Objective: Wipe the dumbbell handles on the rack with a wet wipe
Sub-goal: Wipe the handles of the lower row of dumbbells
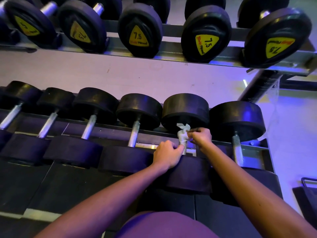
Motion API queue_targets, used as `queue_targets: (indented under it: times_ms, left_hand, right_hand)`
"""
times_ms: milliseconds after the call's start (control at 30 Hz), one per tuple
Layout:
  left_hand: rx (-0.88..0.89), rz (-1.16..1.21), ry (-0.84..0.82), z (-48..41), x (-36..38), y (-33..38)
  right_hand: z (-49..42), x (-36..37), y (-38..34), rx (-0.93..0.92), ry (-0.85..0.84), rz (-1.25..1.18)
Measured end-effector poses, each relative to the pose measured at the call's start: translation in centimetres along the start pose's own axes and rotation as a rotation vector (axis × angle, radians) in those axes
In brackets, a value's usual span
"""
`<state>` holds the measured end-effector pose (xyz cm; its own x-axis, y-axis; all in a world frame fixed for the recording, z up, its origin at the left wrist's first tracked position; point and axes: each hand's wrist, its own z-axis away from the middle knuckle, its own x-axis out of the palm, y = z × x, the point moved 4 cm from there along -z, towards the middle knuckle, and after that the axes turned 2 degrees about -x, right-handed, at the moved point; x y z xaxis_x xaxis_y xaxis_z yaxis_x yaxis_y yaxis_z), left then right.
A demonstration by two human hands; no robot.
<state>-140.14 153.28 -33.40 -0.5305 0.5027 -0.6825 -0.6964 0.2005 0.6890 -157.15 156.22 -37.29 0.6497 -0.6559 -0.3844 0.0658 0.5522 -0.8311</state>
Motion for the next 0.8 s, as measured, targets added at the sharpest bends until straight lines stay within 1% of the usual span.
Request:
queue_targets:
  times_ms: [100, 300, 367, 433, 500, 633, 700, 800]
  left_hand:
    - [0.001, 0.0, -0.01, 0.0, 0.0, 0.0]
    - [0.004, -0.017, -0.015, -0.3, 0.2, -0.2]
    - [0.005, -0.022, -0.017, -0.3, 0.2, -0.1]
    - [0.003, -0.025, -0.016, -0.2, 0.2, -0.1]
    - [-0.001, -0.023, -0.017, -0.1, 0.1, -0.1]
    - [0.01, -0.003, -0.007, -0.1, 0.1, -0.1]
    - [0.015, 0.012, -0.011, -0.1, 0.3, -0.2]
    - [0.014, 0.03, -0.014, -0.1, 0.5, -0.4]
  right_hand:
    - [0.4, -0.5, 0.0, -0.051, -0.046, 0.121]
    - [2.5, -0.7, 0.9, -0.135, -0.296, 0.472]
    - [3.0, -0.8, 1.2, -0.15, -0.345, 0.525]
    - [3.1, -0.9, 1.0, -0.134, -0.364, 0.51]
    - [3.0, -0.9, 0.1, -0.122, -0.284, 0.472]
    - [2.0, -0.7, -2.7, -0.179, 0.012, 0.34]
    - [1.7, -0.2, -3.7, -0.186, 0.086, 0.324]
    - [2.2, 0.6, -3.8, -0.227, 0.132, 0.393]
